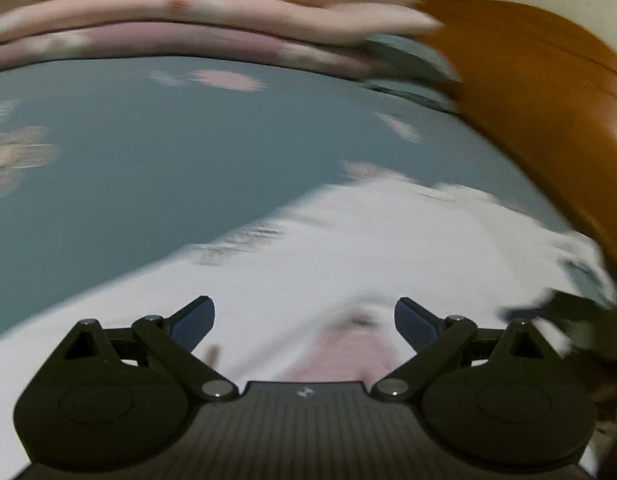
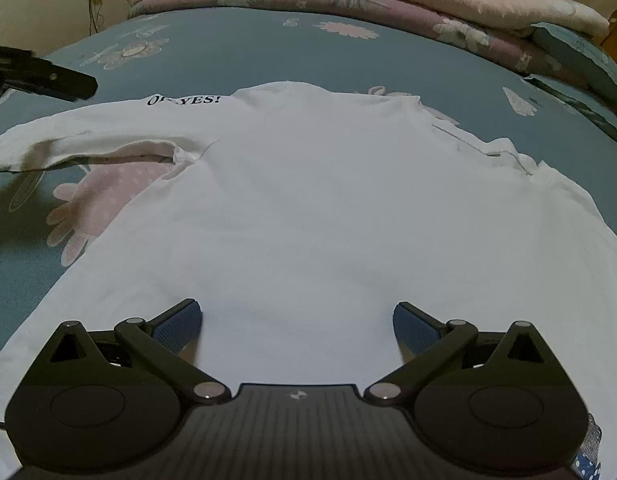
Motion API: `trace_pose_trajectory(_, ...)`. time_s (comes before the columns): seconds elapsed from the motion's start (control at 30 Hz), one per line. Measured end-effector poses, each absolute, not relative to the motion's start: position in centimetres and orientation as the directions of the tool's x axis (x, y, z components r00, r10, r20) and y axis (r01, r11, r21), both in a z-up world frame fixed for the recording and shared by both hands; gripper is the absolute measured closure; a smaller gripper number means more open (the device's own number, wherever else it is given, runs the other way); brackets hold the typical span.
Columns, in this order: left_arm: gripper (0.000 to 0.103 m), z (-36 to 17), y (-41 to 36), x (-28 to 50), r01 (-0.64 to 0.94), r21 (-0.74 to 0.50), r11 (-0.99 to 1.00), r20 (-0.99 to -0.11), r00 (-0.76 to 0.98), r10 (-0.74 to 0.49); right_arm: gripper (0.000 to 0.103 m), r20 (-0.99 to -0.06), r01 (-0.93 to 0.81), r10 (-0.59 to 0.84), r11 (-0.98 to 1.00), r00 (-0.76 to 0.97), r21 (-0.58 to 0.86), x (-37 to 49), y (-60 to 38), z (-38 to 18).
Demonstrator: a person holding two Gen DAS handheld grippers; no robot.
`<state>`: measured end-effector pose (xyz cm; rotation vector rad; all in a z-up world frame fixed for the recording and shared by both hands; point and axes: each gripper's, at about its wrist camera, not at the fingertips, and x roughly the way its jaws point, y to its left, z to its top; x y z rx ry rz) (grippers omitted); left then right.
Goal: Fold clothes
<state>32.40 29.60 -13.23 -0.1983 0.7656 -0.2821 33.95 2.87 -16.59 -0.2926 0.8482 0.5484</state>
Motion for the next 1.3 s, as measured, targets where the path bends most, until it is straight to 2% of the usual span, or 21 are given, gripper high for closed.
trace_pose_trajectory(0.13,0.007,-14.8,27.1,33.3,0.246,-0.248,0.937,-0.654,0.671,-0.349,0.0,-0.766,-0.564,0.343,0.825,0.543,-0.03,33.8,2.7,-16.7)
trace_pose_trajectory(0.23,0.007,-15.9,26.9,34.4,0.229,-0.294,0.928,-0.677,0.636,-0.371,0.0,-0.759,-0.565,0.35,0.824,0.55,-0.03,33.6,2.6,-16.8)
trace_pose_trajectory(0.5,0.007,-15.6,26.3,34.2,0.266,-0.339,0.902,-0.634,0.644,-0.428,0.0,-0.746,-0.567,0.359,0.823,0.561,-0.031,33.4,2.4,-16.8)
trace_pose_trajectory(0.7,0.007,-17.9,26.6,34.9,0.235,-0.346,0.908,-0.678,0.607,-0.415,0.0,-0.738,-0.569,0.366,0.822,0.567,-0.029,33.2,2.3,-16.9)
trace_pose_trajectory(0.93,0.007,-17.0,25.8,32.5,0.332,-0.262,0.906,-0.746,0.526,-0.408,0.0,-0.729,-0.572,0.374,0.82,0.573,-0.029,33.1,2.1,-17.0)
trace_pose_trajectory(1.03,0.007,-16.0,25.9,32.7,0.327,-0.255,0.91,-0.722,0.561,-0.404,0.0,-0.725,-0.569,0.374,0.822,0.578,-0.029,33.1,2.1,-17.1)
trace_pose_trajectory(1.2,0.007,-15.6,25.1,35.5,0.343,-0.345,0.874,-0.638,0.597,-0.487,0.0,-0.726,-0.568,0.373,0.823,0.578,-0.03,33.0,2.1,-17.1)
trace_pose_trajectory(1.3,0.007,-16.9,24.4,37.3,0.334,-0.371,0.867,-0.65,0.573,-0.499,0.0,-0.726,-0.567,0.372,0.823,0.579,-0.031,32.9,2.1,-17.0)
